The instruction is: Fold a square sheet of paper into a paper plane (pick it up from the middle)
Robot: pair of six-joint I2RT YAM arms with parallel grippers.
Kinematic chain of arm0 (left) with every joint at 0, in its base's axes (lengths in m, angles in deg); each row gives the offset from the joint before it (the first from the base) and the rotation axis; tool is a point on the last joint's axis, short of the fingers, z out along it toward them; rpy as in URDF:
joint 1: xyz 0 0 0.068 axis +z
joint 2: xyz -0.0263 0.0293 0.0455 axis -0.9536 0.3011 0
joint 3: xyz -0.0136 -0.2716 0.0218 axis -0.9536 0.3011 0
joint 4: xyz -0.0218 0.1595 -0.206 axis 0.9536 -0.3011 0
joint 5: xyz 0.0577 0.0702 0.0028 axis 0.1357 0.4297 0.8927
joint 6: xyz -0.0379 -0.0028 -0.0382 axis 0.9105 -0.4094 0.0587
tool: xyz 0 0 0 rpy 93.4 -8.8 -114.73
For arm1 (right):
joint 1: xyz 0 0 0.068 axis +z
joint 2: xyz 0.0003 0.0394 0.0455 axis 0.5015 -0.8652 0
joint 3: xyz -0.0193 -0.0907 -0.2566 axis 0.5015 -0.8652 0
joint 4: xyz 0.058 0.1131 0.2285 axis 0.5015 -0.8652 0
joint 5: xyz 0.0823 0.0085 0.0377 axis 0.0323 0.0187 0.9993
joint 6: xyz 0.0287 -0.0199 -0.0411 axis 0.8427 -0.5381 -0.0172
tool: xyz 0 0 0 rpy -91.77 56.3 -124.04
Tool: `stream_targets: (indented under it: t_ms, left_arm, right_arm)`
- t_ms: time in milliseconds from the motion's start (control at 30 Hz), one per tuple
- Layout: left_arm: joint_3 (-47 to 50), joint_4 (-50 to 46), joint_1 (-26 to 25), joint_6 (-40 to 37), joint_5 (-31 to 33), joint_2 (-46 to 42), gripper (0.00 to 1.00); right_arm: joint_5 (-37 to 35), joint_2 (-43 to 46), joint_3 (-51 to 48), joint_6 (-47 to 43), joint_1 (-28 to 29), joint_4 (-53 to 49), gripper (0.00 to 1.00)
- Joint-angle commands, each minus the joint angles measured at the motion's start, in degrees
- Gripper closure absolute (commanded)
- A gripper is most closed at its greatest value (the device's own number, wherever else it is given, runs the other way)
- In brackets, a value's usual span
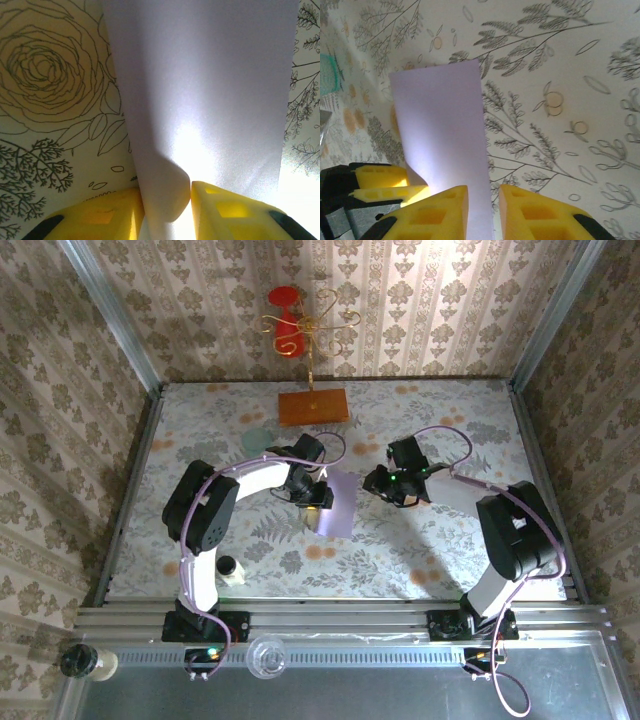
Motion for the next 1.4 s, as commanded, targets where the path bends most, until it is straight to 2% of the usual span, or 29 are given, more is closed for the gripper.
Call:
stream_targets:
  t_ms: [0,467,1000,1233,1367]
  left_arm:
    - [1.14,2.02,-1.07,0.52,0.6,5.59,0.66]
    - [1.54,2.33,-1.09,0.42,0.32,5.94,0.66]
    - [2.24,2.95,-0.49,1.55,-0.7,5.21,0.66]
    - [1.8,4.14,0.97,3.69,-3.15,0.97,0.65]
    - [2.22,4.31,1.84,5.66,0.5,-5.28,0.59]
  right_arm:
    - [2.04,-1.91,1.6,0.98,1.45,1.4,0.78]
    - [7.79,-9.44,3.96,2.5,5.59,5.14,0.86]
    - [8.83,-12.99,0.45,-0.24,4.09,3.5,0.9]
    - [9.42,-16.82,0.92,-7.14,2.62,-2.74,0.91]
    - [9.1,-18.82,3.17,-12.16,2.24,-7.21,0.92]
